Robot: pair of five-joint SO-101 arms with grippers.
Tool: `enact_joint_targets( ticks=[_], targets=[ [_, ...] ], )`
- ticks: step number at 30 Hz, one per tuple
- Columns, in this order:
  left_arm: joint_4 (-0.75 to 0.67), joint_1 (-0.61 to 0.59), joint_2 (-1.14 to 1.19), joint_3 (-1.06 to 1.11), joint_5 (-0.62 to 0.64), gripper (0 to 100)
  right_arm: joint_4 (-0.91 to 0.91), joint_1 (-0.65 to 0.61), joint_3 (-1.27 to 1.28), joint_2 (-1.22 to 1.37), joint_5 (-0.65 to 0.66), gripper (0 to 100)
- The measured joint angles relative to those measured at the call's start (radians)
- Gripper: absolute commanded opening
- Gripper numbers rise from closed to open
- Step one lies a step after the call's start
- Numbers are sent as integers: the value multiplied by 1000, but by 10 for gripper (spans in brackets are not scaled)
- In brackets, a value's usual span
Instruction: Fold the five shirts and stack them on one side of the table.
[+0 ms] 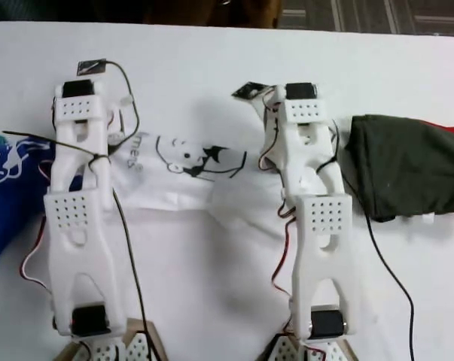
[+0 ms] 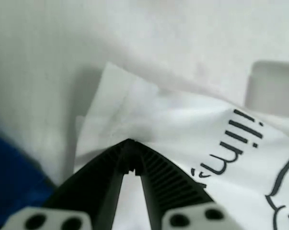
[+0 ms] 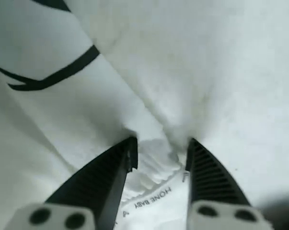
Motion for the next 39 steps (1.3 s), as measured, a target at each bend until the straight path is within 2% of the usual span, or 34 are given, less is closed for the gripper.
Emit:
enact_joint_targets(
  ticks=[2, 6, 12, 17, 22, 26, 33, 36, 39],
  targets=[
    [0, 0, 0, 0, -14, 27, -15, 8, 3, 2, 0, 13],
    [0, 0, 0, 0, -25, 27, -14, 12, -29, 6, -8, 19],
    [28, 0, 2, -20, -28, 27, 11, 32, -224, 6, -81, 19],
    [193, 0, 12, -230, -9, 27, 14, 51, -249, -104, -87, 19],
    [215, 0, 9, -423, -32, 27, 14, 51, -256, -288, -87, 19],
    [215, 3, 9, -434, -37, 27, 14, 52, -267, -353, -87, 19],
    [215, 44, 18, -434, -48, 30, 15, 63, -250, -293, -91, 19],
    [215, 38, 38, -434, -48, 30, 15, 63, -203, -298, -91, 19],
    [215, 43, 60, -384, -101, 28, 15, 61, -84, -331, -52, 19]
  ],
)
